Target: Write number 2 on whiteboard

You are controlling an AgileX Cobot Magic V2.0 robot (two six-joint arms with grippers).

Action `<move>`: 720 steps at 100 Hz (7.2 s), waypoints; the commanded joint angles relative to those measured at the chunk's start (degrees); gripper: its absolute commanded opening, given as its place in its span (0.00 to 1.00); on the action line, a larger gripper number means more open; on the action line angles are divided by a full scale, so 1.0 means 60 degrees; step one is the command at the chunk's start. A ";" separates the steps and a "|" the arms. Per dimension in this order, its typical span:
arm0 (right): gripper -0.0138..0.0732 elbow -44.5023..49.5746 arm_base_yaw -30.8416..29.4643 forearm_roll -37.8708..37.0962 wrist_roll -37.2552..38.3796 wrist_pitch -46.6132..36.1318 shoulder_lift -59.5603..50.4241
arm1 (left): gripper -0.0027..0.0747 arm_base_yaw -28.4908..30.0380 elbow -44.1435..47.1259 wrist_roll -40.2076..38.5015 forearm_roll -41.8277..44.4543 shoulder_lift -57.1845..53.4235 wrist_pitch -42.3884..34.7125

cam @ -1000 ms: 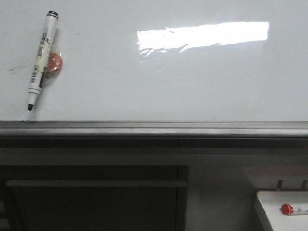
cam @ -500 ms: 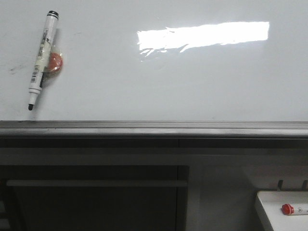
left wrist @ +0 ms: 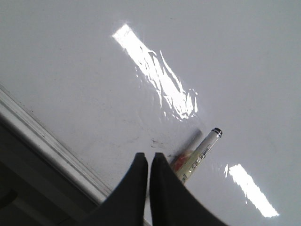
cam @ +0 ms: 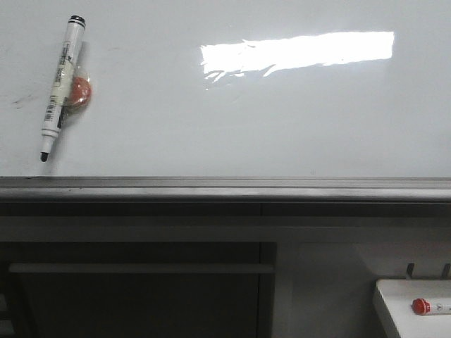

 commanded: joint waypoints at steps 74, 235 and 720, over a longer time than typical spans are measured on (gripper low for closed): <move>0.38 -0.4569 -0.0008 -0.3421 -0.0555 0.5219 0.4201 | 0.03 0.0024 -0.5346 0.1691 0.6889 0.3863 0.4943; 0.63 -0.5439 0.0472 -0.3355 -0.0610 0.4240 0.6148 | 0.07 -0.3018 -0.6980 0.3779 0.3739 1.1901 0.0935; 0.08 -1.2435 0.2947 -0.4067 -0.5372 0.3478 1.4108 | 0.01 -0.4054 -0.4938 0.1195 0.8598 0.2668 0.2477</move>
